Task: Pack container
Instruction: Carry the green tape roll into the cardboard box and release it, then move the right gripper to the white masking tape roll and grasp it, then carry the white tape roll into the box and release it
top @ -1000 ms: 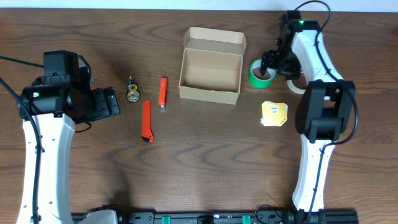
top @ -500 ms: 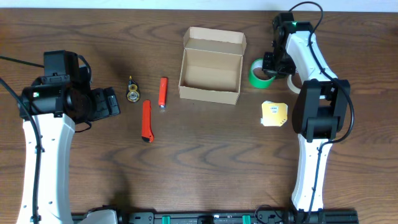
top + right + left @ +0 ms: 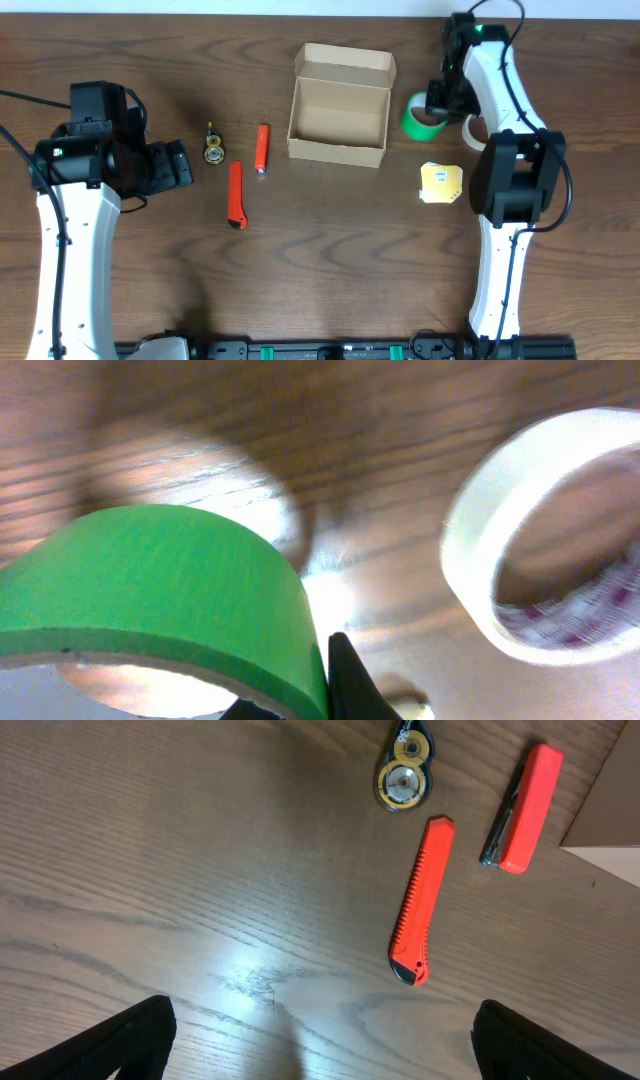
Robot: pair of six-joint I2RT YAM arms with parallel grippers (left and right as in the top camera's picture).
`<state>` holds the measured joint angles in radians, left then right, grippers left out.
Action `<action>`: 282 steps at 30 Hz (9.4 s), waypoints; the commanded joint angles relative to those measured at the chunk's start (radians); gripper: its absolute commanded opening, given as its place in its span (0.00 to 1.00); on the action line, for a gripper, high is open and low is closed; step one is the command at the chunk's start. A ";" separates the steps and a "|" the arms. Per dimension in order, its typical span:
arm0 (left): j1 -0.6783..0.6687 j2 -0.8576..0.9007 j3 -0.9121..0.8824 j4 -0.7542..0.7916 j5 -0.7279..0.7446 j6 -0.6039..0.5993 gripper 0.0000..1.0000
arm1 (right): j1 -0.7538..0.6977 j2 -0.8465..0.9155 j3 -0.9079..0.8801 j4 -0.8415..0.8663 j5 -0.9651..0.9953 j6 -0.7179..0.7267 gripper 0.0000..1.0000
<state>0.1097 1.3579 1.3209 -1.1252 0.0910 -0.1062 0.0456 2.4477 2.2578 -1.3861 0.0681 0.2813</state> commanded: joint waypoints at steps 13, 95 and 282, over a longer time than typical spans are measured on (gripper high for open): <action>0.002 0.006 0.021 -0.004 0.003 0.005 0.95 | 0.158 -0.107 0.532 -0.233 -0.020 -0.093 0.01; 0.002 0.005 0.021 -0.004 0.003 0.005 0.95 | 0.436 -0.163 -0.062 0.305 0.085 -0.162 0.01; 0.002 0.005 0.021 -0.004 0.003 0.005 0.95 | 0.434 -0.466 -0.114 0.247 0.098 -0.279 0.01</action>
<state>0.1097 1.3579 1.3209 -1.1252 0.0910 -0.1062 0.4492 1.9114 2.1563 -1.1606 0.1192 0.0456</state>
